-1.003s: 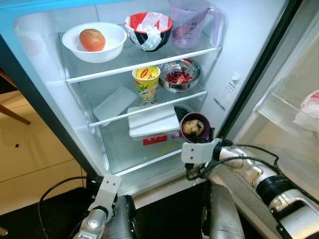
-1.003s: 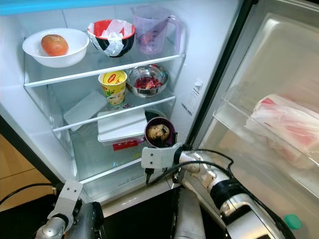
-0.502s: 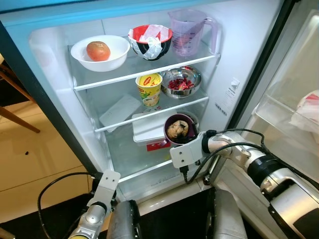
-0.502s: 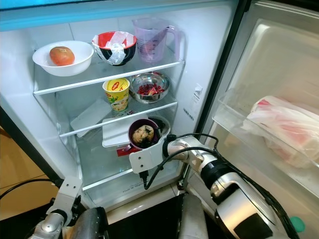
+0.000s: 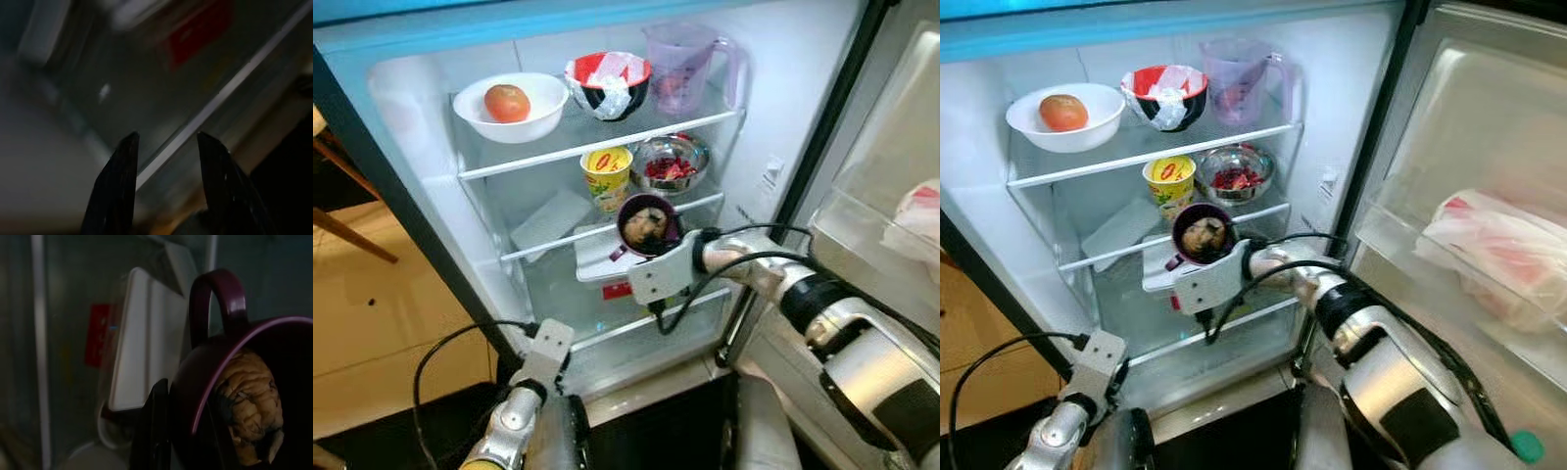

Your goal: Restocking fridge

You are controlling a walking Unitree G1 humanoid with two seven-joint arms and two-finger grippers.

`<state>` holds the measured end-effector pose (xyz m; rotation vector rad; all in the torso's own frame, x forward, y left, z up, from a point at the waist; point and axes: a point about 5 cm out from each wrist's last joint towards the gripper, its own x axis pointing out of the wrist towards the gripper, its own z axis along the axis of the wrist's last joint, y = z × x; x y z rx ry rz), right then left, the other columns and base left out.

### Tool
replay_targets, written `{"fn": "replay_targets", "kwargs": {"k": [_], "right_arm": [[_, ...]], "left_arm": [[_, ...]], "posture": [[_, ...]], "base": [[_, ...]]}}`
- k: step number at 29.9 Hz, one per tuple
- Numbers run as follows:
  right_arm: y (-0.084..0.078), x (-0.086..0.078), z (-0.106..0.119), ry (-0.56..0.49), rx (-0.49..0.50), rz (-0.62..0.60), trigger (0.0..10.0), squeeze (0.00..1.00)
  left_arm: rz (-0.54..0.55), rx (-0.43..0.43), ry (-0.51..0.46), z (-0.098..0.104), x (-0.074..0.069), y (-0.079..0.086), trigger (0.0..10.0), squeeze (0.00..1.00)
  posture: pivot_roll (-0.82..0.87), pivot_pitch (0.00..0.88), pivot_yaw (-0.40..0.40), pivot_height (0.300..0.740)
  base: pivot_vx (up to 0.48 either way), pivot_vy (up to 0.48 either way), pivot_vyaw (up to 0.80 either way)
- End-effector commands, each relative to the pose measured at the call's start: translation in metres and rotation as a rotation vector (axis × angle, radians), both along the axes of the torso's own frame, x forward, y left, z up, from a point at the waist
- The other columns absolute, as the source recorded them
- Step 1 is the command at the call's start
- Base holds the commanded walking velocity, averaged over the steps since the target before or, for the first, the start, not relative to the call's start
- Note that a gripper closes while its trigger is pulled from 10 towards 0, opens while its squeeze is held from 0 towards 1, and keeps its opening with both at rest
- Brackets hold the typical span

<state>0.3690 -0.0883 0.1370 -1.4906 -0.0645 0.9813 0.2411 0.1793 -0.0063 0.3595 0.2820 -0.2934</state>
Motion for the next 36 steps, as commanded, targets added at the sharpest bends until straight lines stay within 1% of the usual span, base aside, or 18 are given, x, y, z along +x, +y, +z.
{"fn": "replay_targets", "kwargs": {"k": [1, 3, 4, 5, 7, 9, 10, 12, 15, 20, 24, 28, 29, 30, 31, 33, 34, 36], "right_arm": [[-0.004, -0.009, -0.011, 0.025, -0.026, 0.056, 10.0, 0.0], [-0.011, -0.015, -0.02, 0.057, -0.041, 0.065, 10.0, 0.0], [-0.011, -0.015, -0.02, 0.057, -0.041, 0.065, 10.0, 0.0], [-0.015, -0.017, -0.026, 0.076, -0.047, 0.055, 10.0, 0.0], [-0.02, -0.019, -0.035, 0.096, -0.055, 0.034, 10.0, 0.0], [-0.019, -0.019, -0.036, 0.092, -0.048, 0.023, 10.0, 0.0], [-0.019, -0.019, -0.036, 0.092, -0.048, 0.023, 10.0, 0.0], [-0.013, -0.016, -0.03, 0.071, -0.02, 0.025, 10.0, 0.0], [-0.009, -0.015, -0.022, 0.059, -0.004, 0.039, 10.0, 0.0], [-0.001, -0.015, -0.015, 0.055, -0.004, 0.083, 10.0, 0.0], [0.014, -0.018, -0.009, 0.05, 0.017, 0.139, 10.0, 0.0], [0.019, -0.019, -0.006, 0.048, 0.03, 0.151, 10.0, 0.0], [0.019, -0.019, -0.007, 0.05, 0.032, 0.15, 10.0, 0.0], [0.019, -0.019, -0.007, 0.052, 0.033, 0.149, 10.0, 0.0], [0.019, -0.02, -0.008, 0.054, 0.032, 0.148, 10.0, 0.0], [0.019, -0.02, -0.009, 0.058, 0.03, 0.146, 10.0, 0.0], [0.02, -0.02, -0.01, 0.062, 0.026, 0.145, 10.0, 0.0], [0.02, -0.02, -0.011, 0.069, 0.023, 0.142, 10.0, 0.0]], "left_arm": [[-0.115, 0.008, -0.056, 0.014, 0.0, -0.002, 10.0, 0.0], [-0.186, 0.048, -0.127, 0.028, -0.001, -0.003, 10.0, 0.0], [-0.186, 0.048, -0.127, 0.028, -0.001, -0.003, 10.0, 0.0], [-0.238, 0.075, -0.166, 0.036, -0.001, -0.004, 10.0, 0.0], [-0.346, 0.125, -0.232, 0.049, -0.003, -0.01, 10.0, 0.0], [-0.409, 0.144, -0.284, 0.06, -0.001, -0.019, 10.0, 0.0], [-0.409, 0.144, -0.284, 0.06, -0.001, -0.019, 10.0, 0.0], [-0.414, 0.12, -0.323, 0.069, 0.008, -0.031, 10.0, 0.0], [-0.384, 0.065, -0.318, 0.075, 0.015, -0.039, 10.0, 0.0], [-0.363, 0.046, -0.315, 0.079, 0.025, -0.044, 10.0, 0.0], [-0.319, -0.008, -0.312, 0.082, 0.036, -0.048, 10.0, 0.0], [-0.292, -0.042, -0.326, 0.089, 0.041, -0.05, 10.0, 0.0], [-0.287, -0.053, -0.326, 0.091, 0.042, -0.05, 9.7, 0.0], [-0.284, -0.06, -0.325, 0.092, 0.043, -0.05, 9.7, 0.0], [-0.289, -0.061, -0.324, 0.093, 0.043, -0.051, 8.1, 0.0], [-0.294, -0.061, -0.323, 0.093, 0.043, -0.051, 8.0, 0.0], [-0.303, -0.062, -0.323, 0.094, 0.043, -0.052, 8.5, 0.0], [-0.311, -0.067, -0.328, 0.096, 0.044, -0.054, 8.5, 0.0]], "posture": [[-0.01, 0.007, -0.013, 0.421], [-0.01, 0.011, -0.015, 0.421], [-0.01, 0.011, -0.015, 0.421], [-0.01, 0.014, -0.017, 0.421], [-0.01, 0.017, -0.019, 0.421], [-0.01, 0.021, -0.019, 0.421], [-0.01, 0.021, -0.019, 0.421], [-0.02, 0.021, -0.018, 0.421], [-0.03, 0.019, -0.021, 0.421], [-0.03, 0.023, -0.029, 0.421], [-0.03, 0.028, -0.031, 0.421], [-0.04, 0.029, -0.032, 0.421], [-0.03, 0.031, -0.034, 0.421], [-0.03, 0.031, -0.034, 0.421], [-0.03, 0.032, -0.035, 0.421], [-0.04, 0.033, -0.037, 0.421], [-0.04, 0.034, -0.036, 0.421], [-0.04, 0.034, -0.035, 0.421]], "base": [[0.0, 0.0, 0.0], [0.0, 0.0, 0.0], [0.0, 0.0, 0.0], [0.0, 0.0, 0.0], [0.0, 0.0, 0.0], [0.0, 0.0, 0.0], [0.0, 0.0, 0.0], [0.0, 0.0, 0.0], [0.0, 0.0, 0.0], [0.0, 0.0, 0.0], [0.0, 0.0, 0.0], [0.0, 0.0, 0.0], [0.0, 0.0, 0.0], [0.0, 0.0, 0.0], [0.0, 0.0, 0.0], [0.0, 0.0, 0.0], [0.0, 0.0, 0.0], [0.0, 0.0, 0.0]]}}
